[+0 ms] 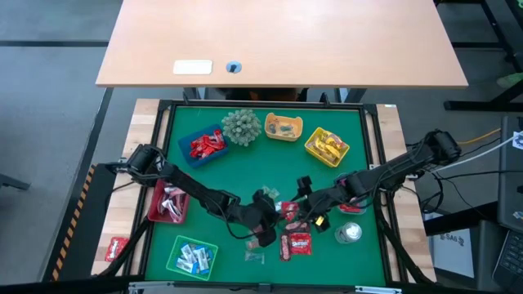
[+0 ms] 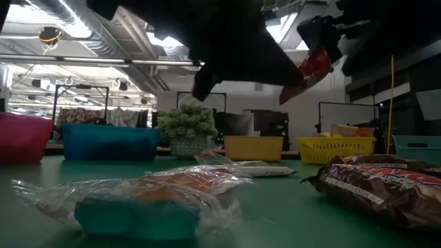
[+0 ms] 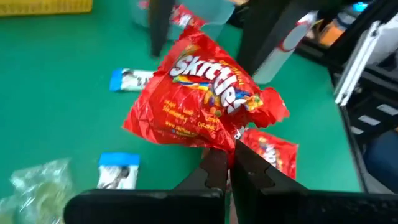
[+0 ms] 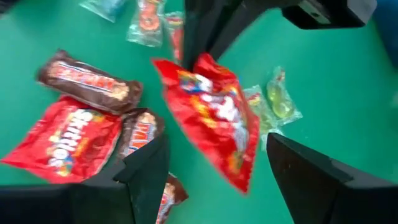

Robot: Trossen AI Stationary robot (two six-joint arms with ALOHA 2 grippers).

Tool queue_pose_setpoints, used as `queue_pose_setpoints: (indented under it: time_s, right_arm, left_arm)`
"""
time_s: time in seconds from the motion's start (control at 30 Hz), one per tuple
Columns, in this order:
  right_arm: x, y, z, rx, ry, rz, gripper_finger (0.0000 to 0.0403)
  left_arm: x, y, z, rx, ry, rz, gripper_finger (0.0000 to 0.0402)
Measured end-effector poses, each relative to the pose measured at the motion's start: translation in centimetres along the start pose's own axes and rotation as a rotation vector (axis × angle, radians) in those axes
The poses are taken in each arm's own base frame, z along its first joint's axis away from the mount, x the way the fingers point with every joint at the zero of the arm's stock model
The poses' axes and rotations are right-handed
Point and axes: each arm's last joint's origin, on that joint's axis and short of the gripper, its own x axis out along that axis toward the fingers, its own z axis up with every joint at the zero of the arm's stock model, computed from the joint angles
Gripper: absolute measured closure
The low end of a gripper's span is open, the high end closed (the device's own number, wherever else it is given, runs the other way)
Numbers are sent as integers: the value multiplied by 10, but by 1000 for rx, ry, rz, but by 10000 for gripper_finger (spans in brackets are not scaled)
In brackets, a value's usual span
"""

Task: Sort candy
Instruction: Put the red candy into the gray bin

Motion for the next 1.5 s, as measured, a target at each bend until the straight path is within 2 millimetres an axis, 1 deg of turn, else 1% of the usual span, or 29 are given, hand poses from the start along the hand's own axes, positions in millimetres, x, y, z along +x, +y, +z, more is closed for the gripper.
queue_pose_setpoints:
  time_s: [0.13, 0.23, 0.37, 0.67, 0.73, 0.8, 0.93, 1.03, 1.17, 1.27, 1.4, 1.5]
  right_arm:
    - [1, -1, 1, 0, -4, -28, 144]
    - [2, -1, 0, 0, 3, -26, 170]
    - [2, -1, 0, 0, 1, -26, 226]
    - [2, -1, 0, 2, 1, -25, 376]
    - [2, -1, 0, 2, 1, -24, 395]
    - [2, 0, 0, 3, 3, -11, 392]
    - [-2, 0, 1, -2, 41, 7, 388]
    - [-9, -2, 2, -11, 115, 18, 399]
    - [-25, -4, 2, 20, 240, 30, 395]
    - [-36, -5, -4, 73, 329, 35, 399]
    - [-52, -4, -15, 164, 431, 52, 398]
    - [-67, -6, -26, 214, 538, 6, 397]
  left_arm:
    - [0, -2, 3, 8, -20, -24, 401]
    - [0, -2, 2, 9, -19, -24, 401]
    - [0, -1, 3, 9, -19, -22, 401]
    - [0, -1, 3, 7, -23, -16, 401]
    - [1, 0, 4, 5, -24, -13, 400]
    - [1, 1, 4, 4, -24, -12, 392]
    - [2, 3, 5, 1, -25, -8, 358]
    - [2, 3, 5, 1, -25, -8, 330]
    - [2, 3, 5, 1, -25, -8, 303]
    - [2, 3, 5, 1, -25, -7, 295]
    - [2, 3, 5, 1, -27, -9, 295]
    - [2, 2, 6, 1, -27, -9, 295]
